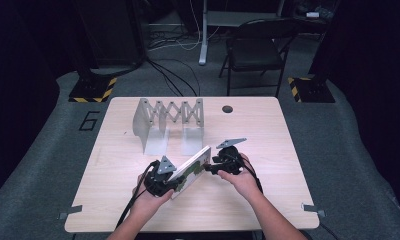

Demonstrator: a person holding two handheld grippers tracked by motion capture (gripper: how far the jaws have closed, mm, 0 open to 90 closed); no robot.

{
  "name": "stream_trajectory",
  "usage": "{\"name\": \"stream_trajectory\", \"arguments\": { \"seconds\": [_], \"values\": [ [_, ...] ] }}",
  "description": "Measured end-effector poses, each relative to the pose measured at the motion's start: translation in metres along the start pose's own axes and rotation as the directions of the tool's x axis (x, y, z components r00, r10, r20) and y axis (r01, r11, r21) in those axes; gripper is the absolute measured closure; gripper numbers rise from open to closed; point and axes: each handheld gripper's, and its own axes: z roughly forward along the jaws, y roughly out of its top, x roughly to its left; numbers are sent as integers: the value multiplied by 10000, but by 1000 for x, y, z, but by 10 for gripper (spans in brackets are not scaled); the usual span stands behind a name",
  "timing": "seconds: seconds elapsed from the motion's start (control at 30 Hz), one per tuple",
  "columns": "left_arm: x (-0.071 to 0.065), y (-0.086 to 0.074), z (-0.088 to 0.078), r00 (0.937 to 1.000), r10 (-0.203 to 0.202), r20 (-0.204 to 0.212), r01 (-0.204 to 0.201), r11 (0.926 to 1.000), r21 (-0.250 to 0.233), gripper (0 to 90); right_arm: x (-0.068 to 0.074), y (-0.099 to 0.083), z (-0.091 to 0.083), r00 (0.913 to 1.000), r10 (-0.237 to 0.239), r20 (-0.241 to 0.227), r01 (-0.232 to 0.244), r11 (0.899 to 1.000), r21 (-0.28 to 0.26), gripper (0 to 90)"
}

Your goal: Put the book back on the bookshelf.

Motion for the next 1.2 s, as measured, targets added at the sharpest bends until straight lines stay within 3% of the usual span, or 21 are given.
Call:
{"name": "stream_trajectory", "arguments": {
  "seconds": [0.37, 0.47, 0.57, 0.67, 0.87, 0.93, 1.2],
  "values": [
    [1, 3, -5, 9999, -145, -35, 144, 9996, -238, 756, 0, -1, -2, 9999, 92, -39, -93, 9999, -88, 465],
    [2, 3, -5, 9999, -75, -70, 73, 9997, -227, 756, -1, -2, -2, 10000, -65, -37, 65, 9998, -175, 464],
    [3, 3, -6, 9998, -32, -184, 28, 9997, -223, 756, 0, -2, -3, 9999, 127, -25, -127, 9998, -129, 464],
    [3, 4, -7, 9997, -201, -133, 197, 9994, -301, 756, -1, -2, -3, 9999, 118, -35, -119, 9999, -110, 464],
    [2, 2, -6, 9999, -40, -132, 38, 9999, -154, 756, -1, -2, -3, 9999, 103, -29, -103, 9999, -106, 464],
    [2, 0, -5, 9998, -56, -194, 49, 9994, -332, 756, -1, -2, -3, 9999, 111, -29, -111, 9999, -110, 464],
    [3, -2, -4, 9985, -483, -258, 477, 9986, -231, 754, -2, -2, -3, 9999, 110, -49, -111, 9999, -130, 465]
  ]
}}
